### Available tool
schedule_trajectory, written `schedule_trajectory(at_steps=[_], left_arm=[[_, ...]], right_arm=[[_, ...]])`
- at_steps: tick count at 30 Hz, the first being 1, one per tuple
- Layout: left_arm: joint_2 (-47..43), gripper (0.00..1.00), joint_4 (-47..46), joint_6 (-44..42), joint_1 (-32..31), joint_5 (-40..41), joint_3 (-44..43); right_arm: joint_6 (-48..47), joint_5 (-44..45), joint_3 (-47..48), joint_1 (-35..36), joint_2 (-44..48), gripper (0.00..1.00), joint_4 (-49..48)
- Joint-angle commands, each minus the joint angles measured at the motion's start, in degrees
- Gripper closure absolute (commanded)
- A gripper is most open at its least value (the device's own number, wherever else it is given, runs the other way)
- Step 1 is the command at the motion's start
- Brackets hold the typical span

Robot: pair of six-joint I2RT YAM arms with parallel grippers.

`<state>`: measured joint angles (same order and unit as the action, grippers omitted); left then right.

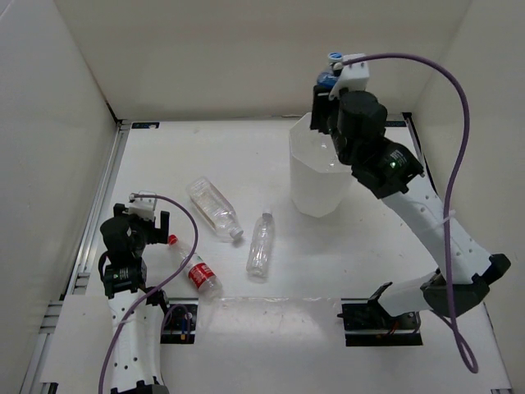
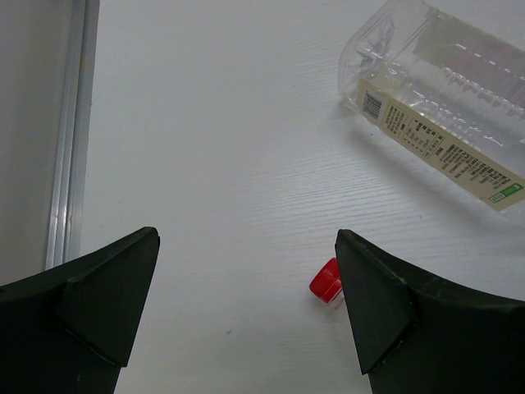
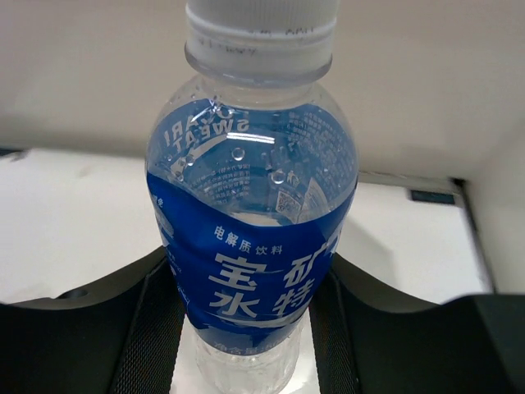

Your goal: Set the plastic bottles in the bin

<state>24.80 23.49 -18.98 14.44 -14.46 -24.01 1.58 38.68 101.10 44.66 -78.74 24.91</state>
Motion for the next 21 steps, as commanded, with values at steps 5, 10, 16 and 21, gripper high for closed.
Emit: schedule_trajectory(at_steps=[5, 10, 16, 21], left_arm=[[-0.89, 0.0, 0.16, 0.26, -0.2, -1.19, 0.1], [-0.89, 0.0, 0.16, -0.27, -0.2, -1.19, 0.63], [-0.89, 0.0, 0.68, -0.27, -0.2, 1.01, 1.69], [-0.19, 0.0, 4.63, -7.61, -0.2, -1.44, -0.85]], right_arm=[[10.71, -1.93, -4.41, -12.13, -1.59, 0.89, 2.43], [14.93, -10.36, -11.0, -15.48, -1.07, 0.54, 2.43], [12.57, -14.59, -9.52, -14.96, -2.3, 0.04, 5.85], [10.64, -14.07, -8.46, -12.77, -0.98, 0.01, 6.47]])
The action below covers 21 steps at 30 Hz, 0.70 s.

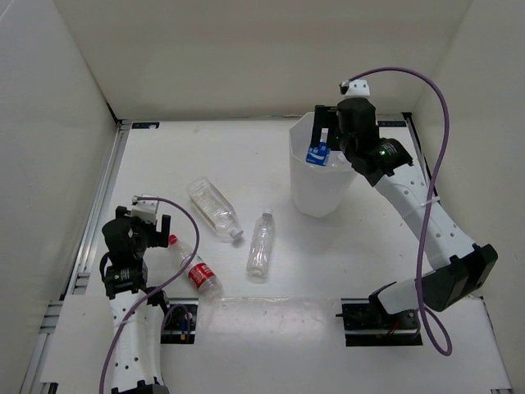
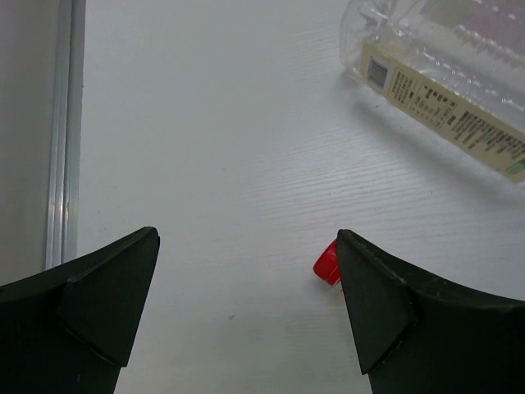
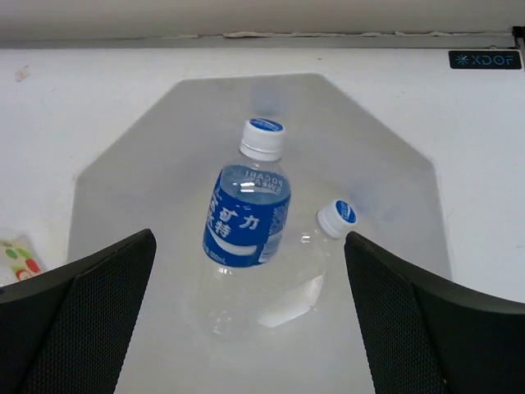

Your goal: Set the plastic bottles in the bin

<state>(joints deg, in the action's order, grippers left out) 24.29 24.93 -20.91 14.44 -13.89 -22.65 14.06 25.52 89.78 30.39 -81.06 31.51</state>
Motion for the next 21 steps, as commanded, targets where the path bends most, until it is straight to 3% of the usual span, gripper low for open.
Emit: schedule_trajectory(at_steps=[1, 3, 6, 7, 10, 13, 15, 17, 18, 21], left_arm=[[1.1, 0.0, 4.24, -7.64, -0.2, -3.06, -2.91], [1.9, 0.0, 5.48, -10.81, -0.2, -3.69, -4.32], [4.26, 0.0, 5.48, -25.98, -1.52, -5.18, -6.61], [5.23, 0.0, 5.48, -35.77, -2.21, -5.18, -7.4], [11.46, 0.0, 5.48, -48.13, -3.36, -6.67, -13.01], [22.17, 0.0, 8.63, -51.05, -3.88, -14.74, -29.56], [33.41, 0.0, 21.52, -55.8, -6.16, -17.22, -38.56], [43.84, 0.0, 28.56, -57.66, -13.18, -13.64, -49.7], [46.61, 0.0, 33.9, -58.71, -15.73, -11.18, -52.2], [53.65, 0.0, 36.16, -62.23, -26.45, 2.6, -55.74]], right_arm=[[-1.85, -0.91, 2.86, 2.03, 1.34, 0.01, -0.13], [-2.99, 0.32, 2.86, 3.79, 2.74, 0.01, -0.13], [-2.99, 0.32, 2.25, 5.55, 4.32, 0.01, 0.4], [-2.99, 0.32, 2.24, 5.56, 4.85, 0.01, 0.4], [-2.99, -2.31, -0.47, 5.56, 7.39, 0.01, 0.4], [-3.6, -3.8, -3.2, 5.56, 9.07, 0.01, 0.4], [-3.61, -3.81, -5.13, 5.56, 9.68, 0.01, 0.4], [-4.13, -4.51, -6.36, 5.56, 10.3, 0.01, 0.4], [-4.13, -5.03, -6.98, 5.56, 10.83, 0.01, 0.4], [-4.84, -5.57, -9.35, 5.56, 11.45, 0.01, 0.4]])
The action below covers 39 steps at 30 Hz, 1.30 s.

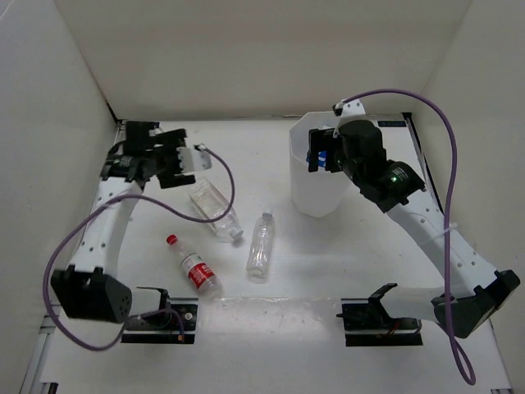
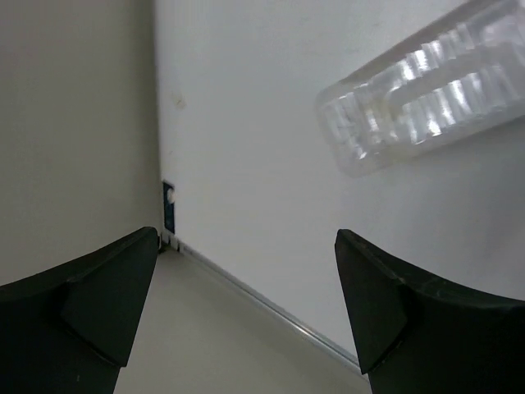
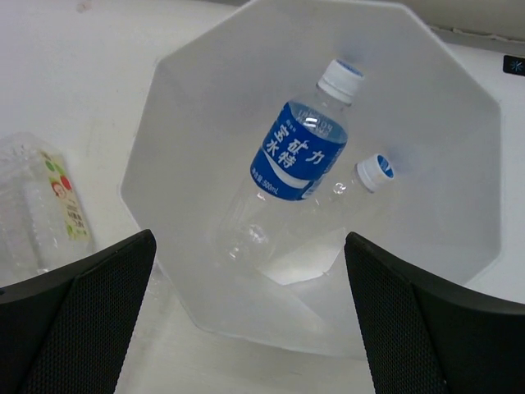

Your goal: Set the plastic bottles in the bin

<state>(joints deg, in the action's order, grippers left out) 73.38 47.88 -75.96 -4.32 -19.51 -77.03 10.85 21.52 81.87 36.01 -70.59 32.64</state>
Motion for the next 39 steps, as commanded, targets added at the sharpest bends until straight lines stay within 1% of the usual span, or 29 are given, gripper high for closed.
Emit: schedule_trajectory(at_steps=[1, 2, 4, 5, 7, 8, 9, 11, 12, 16, 17, 20, 21, 26, 32, 34, 36, 39], left_arm=[[5.79, 0.0, 13.21, -8.05, -10.07, 13.83, -1.36], [7.02, 0.0, 13.21, -9.71, -13.93, 15.62, -1.89], [9.58, 0.0, 15.22, -13.14, -16.68, 16.52, -2.76], [9.58, 0.0, 17.49, -17.77, -18.26, 15.74, -2.77], [9.59, 0.0, 18.3, -23.59, -19.58, 15.73, -1.11], [8.98, 0.0, 15.87, -28.4, -20.11, 15.73, 0.47], [8.45, 0.0, 14.63, -31.06, -20.12, 15.73, 3.35], [8.44, 0.0, 13.12, -37.03, -20.73, 16.34, 4.96], [10.62, 0.0, 13.12, -38.11, -21.43, 16.34, 4.96], [16.51, 0.0, 17.76, -38.65, -22.67, 18.45, 1.62], [16.53, 0.0, 17.25, -37.95, -22.67, 18.45, 1.62], [17.66, 0.0, 9.29, -37.24, -23.19, 18.45, 5.22], [18.37, 0.0, 8.38, -36.37, -23.89, 18.45, 5.23], [24.86, 0.0, 8.37, -31.53, -23.9, 19.5, 1.45], [25.49, 0.0, 3.73, -30.91, -23.9, 19.51, 3.99], [26.98, 0.0, 1.79, -28.81, -23.9, 19.51, 4.61], [28.91, 0.0, 1.78, -26.44, -23.9, 19.51, 2.69], [30.75, 0.0, 1.78, -24.59, -23.9, 20.99, 2.68]], right_arm=[[-2.15, -1.57, -1.97, -0.06, 0.98, 0.01, -0.74], [-2.15, -1.57, -2.76, -0.06, 0.98, 0.01, -0.22], [-2.15, -1.57, -3.55, -0.06, 1.5, 0.01, -0.21], [-2.15, -1.57, -4.25, -0.06, 1.5, 0.01, -0.21], [-2.67, -1.57, -4.95, -0.06, 1.5, 0.01, -0.21], [-2.68, -1.57, -5.57, -0.06, 1.5, 0.01, -0.21], [-3.2, -1.57, -5.58, -0.06, 1.5, 0.01, -0.21], [-3.21, -1.57, -6.89, -0.06, 1.5, 0.01, -0.21], [-3.21, -2.18, -6.89, -0.06, 1.5, 0.01, -0.21], [-3.73, -3.41, -8.04, -0.06, 1.5, 0.01, -0.21], [-3.73, -3.41, -8.04, -0.06, 1.5, 0.01, -0.21], [-4.26, -2.19, -8.56, -0.06, 1.5, 0.01, -0.21], [-4.78, -2.18, -8.56, -0.06, 1.5, 0.01, -0.21], [-5.31, -1.13, -7.42, -0.06, 0.46, 0.01, -0.73], [-5.31, 0.45, -2.33, -1.2, -0.69, 0.01, -0.74], [-5.31, -0.34, -1.53, -1.82, 0.01, 0.01, -0.74], [-5.31, -1.03, -0.74, -2.35, 0.71, 0.01, -0.74], [-5.31, -1.04, 1.36, -2.35, 1.94, 0.01, -0.74]])
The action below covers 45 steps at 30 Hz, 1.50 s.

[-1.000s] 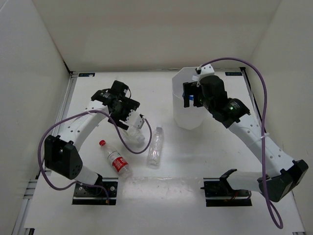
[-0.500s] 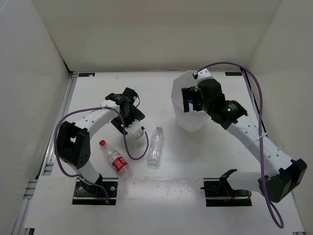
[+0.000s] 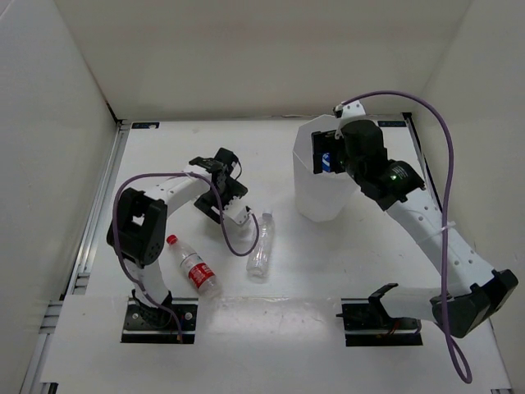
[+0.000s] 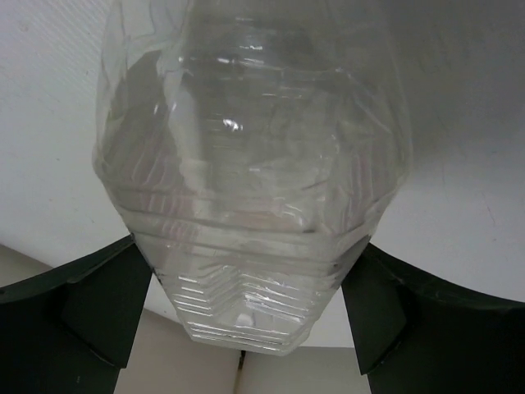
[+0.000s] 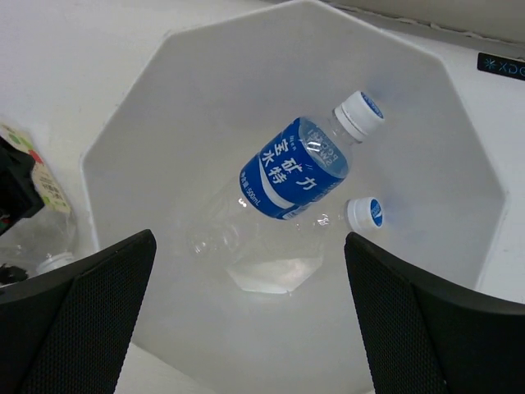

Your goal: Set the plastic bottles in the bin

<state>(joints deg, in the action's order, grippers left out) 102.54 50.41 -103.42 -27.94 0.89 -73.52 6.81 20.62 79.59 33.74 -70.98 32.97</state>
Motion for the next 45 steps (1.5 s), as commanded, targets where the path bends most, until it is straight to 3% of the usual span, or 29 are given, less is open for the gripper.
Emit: schedule_trajectory(at_steps=[1, 2, 3, 6, 7, 9, 11, 15, 19, 24, 29, 32, 34, 39, 45], left_arm=[[2.13, 0.02, -0.75, 3.91, -0.27, 1.13, -0.84], [2.66, 0.08, -0.75, 6.1, -0.27, 1.14, -1.45], [3.88, 0.25, -0.06, 7.43, -0.27, 1.14, -2.32], [6.08, 0.43, 2.4, 12.79, -0.8, 1.14, -5.05], [6.09, 0.55, 3.28, 14.19, -0.8, 1.14, -5.84], [7.32, 0.68, 5.57, 18.85, -0.8, -0.09, -8.65], [7.32, 0.9, 7.32, 23.84, -0.8, -2.11, -10.5], [6.79, 0.9, 9.61, 31.49, 1.92, -7.99, -16.9], [6.79, 0.9, 13.81, 40.82, 5.52, -15.46, -27.36], [5.57, 0.9, 15.34, 51.37, 8.87, -21.01, -40.37], [2.06, 0.9, 5.86, 63.67, 11.16, -23.2, -51.45], [-2.24, 0.9, -9.77, 74.39, 11.16, -29.24, -51.99], [-2.26, 0.9, -15.06, 77.82, 6.88, -36.73, -56.26], [7.47, 0.9, -18.23, 87.32, -3.51, -41.57, -70.7], [13.2, 0.9, -21.93, 90.75, -10.2, -41.58, -69.93]], right_arm=[[-1.27, -0.14, 4.42, -0.68, 2.95, 0.01, -1.07], [-1.27, -0.14, 4.43, -0.69, 2.95, 0.01, -1.07], [-1.27, 0.9, 5.21, -0.69, 3.56, 0.01, -1.07], [-1.27, 2.66, 5.84, -1.22, 5.76, 0.01, -1.07], [-1.27, 3.54, 6.45, -1.22, 6.29, 0.01, -1.07], [-1.27, 5.12, 7.06, -1.74, 7.87, 0.01, -0.46], [-1.27, 6.88, 7.59, -2.27, 9.45, 0.01, 0.08], [0.74, 9.52, 7.6, -3.5, 11.65, 0.01, 2.0], [5.57, 11.99, 7.6, -9.45, 10.0, 0.01, 9.27], [12.17, 2.07, 7.17, -17.73, 8.75, 0.01, 13.26], [13.23, 0.65, 3.82, -20.11, 10.6, 0.01, 12.03], [13.75, 1.34, 3.11, -20.11, 11.65, 0.01, 12.03], [15.24, 2.48, 1.45, -20.11, 12.18, 0.01, 12.03], [23.06, 7.59, 0.04, -22.3, 13.41, 0.01, 15.63], [25.45, 4.34, -1.89, -22.31, 13.94, 0.01, 15.63]])
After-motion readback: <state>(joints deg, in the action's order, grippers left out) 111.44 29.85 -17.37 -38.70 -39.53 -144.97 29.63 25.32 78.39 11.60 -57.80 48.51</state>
